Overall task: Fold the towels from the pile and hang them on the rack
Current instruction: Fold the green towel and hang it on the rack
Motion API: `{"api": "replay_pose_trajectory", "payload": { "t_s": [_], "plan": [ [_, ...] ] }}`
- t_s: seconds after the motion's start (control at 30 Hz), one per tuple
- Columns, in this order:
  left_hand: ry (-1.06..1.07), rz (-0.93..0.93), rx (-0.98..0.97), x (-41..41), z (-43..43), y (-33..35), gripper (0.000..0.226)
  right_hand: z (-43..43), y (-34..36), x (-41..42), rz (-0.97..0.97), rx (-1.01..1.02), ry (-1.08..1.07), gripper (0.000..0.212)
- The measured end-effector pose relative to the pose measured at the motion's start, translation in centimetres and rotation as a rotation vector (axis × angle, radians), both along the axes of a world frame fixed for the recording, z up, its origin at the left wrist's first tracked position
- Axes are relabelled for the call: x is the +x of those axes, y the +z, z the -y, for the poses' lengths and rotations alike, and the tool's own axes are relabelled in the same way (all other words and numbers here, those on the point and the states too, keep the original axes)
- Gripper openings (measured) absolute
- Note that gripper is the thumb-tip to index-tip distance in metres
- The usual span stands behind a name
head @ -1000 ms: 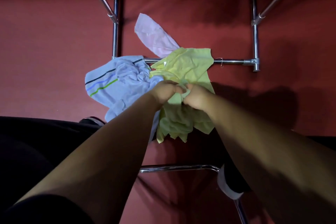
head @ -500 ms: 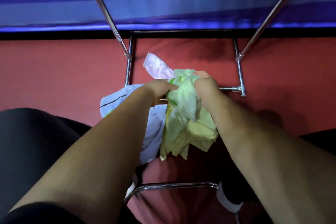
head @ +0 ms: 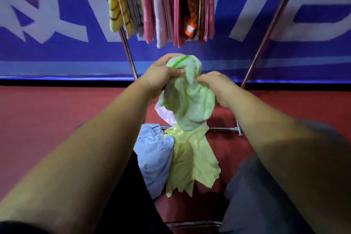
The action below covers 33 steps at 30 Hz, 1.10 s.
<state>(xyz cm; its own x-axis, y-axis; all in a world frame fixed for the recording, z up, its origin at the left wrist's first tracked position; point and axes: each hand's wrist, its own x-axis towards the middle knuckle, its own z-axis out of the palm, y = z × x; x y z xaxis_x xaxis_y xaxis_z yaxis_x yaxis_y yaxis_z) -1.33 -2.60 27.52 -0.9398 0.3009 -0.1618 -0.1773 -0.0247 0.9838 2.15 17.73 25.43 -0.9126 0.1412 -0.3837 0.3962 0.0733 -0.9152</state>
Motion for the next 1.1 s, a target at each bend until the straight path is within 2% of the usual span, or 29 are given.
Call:
{"api": "replay_pose_trajectory", "payload": {
  "t_s": [0.07,0.13,0.2,0.27,0.33,0.37,0.5,0.67,0.77,0.87,0.97,1.1],
  "plan": [
    [-0.059,-0.051,0.039,1.0,-0.2,2.0,0.042,-0.2,1.0,1.3,0.010,0.170,0.046,0.055],
    [-0.103,-0.094,0.013,2.1,-0.3,3.8,0.041,0.1,2.1,2.6,0.024,0.154,0.087,0.065],
    [-0.149,-0.164,-0.066,3.3,-0.4,5.4,0.038,0.3,3.1,3.3,-0.036,0.151,0.113,0.059],
    [-0.181,-0.229,-0.136,4.2,-0.4,7.0,0.036,0.7,4.5,3.7,-0.127,0.091,0.112,0.036],
    [-0.171,-0.280,-0.215,4.7,-0.1,8.9,0.032,0.6,6.2,3.9,-0.198,0.135,0.102,0.020],
    [-0.157,-0.301,-0.259,4.8,0.0,9.8,0.032,0.5,7.1,4.0,-0.219,0.160,0.091,0.019],
    [-0.090,-0.411,-0.452,4.9,1.0,13.4,0.037,-0.6,10.9,4.4,-0.274,0.120,0.032,0.023],
    [-0.063,-0.610,-0.537,5.9,1.6,17.6,0.033,-1.0,14.5,6.2,-0.257,0.153,0.224,0.022],
    [-0.065,-0.694,-0.555,7.0,1.5,20.1,0.032,-0.7,16.5,7.2,-0.174,0.010,0.353,0.033],
    [-0.075,-0.732,-0.543,8.3,1.7,22.6,0.032,-0.5,18.4,7.8,-0.149,0.045,0.468,0.038],
    [-0.089,-0.747,-0.514,9.3,2.1,24.9,0.032,0.1,20.9,8.0,-0.223,0.090,0.440,0.035],
    [-0.083,-0.787,-0.495,9.9,3.0,27.9,0.049,0.2,25.0,7.9,-0.392,0.127,0.383,0.052]
  ]
}}
